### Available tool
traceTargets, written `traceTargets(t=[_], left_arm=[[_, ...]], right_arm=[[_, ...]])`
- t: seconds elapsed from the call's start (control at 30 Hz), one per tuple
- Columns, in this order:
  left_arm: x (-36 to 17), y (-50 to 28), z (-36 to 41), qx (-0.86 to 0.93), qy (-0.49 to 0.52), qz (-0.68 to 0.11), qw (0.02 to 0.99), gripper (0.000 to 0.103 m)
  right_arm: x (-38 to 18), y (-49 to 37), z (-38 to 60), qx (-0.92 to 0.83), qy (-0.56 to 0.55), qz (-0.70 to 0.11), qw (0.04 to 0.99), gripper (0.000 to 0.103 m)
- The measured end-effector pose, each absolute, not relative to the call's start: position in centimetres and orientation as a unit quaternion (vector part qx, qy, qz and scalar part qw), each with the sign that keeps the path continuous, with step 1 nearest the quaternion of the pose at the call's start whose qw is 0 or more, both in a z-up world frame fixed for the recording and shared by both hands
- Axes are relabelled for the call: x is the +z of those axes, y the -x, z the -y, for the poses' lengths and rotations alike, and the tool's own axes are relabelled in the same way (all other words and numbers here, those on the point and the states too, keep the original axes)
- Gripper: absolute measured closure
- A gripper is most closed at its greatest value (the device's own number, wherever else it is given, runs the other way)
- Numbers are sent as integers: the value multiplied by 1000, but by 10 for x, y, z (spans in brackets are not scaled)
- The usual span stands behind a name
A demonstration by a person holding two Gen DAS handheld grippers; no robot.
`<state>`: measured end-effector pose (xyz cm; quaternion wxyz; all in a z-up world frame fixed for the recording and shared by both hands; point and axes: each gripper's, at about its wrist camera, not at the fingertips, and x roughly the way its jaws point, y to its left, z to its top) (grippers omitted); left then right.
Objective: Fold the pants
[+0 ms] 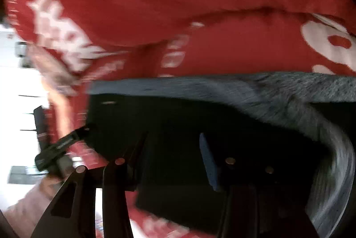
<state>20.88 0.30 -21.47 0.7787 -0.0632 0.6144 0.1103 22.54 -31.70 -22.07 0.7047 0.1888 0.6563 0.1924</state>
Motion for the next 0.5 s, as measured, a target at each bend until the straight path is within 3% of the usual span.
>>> traceTargets(t=[0.03, 0.1, 0.17, 0.23, 0.27, 0.5], left_arm=[[-212, -208, 6, 111, 34, -613, 782, 22], [-203, -202, 16, 104, 17, -614, 782, 22], [-191, -194, 24, 94, 12, -616, 782, 22], [-174, -182, 44, 65, -4, -617, 785, 22], [-168, -177, 57, 50, -16, -616, 786, 22], [-143, -142, 187, -133, -45, -632, 762, 22]], right_arm=[[-225, -232, 328, 172, -194, -647, 717, 67], [-216, -237, 350, 145, -231, -631, 726, 66], [-198, -231, 380, 133, -283, -606, 731, 61], [-176, -217, 409, 127, -302, -589, 739, 46], [-164, -205, 425, 128, -308, -579, 744, 44], [-143, -93, 509, 70, -352, -582, 730, 43]])
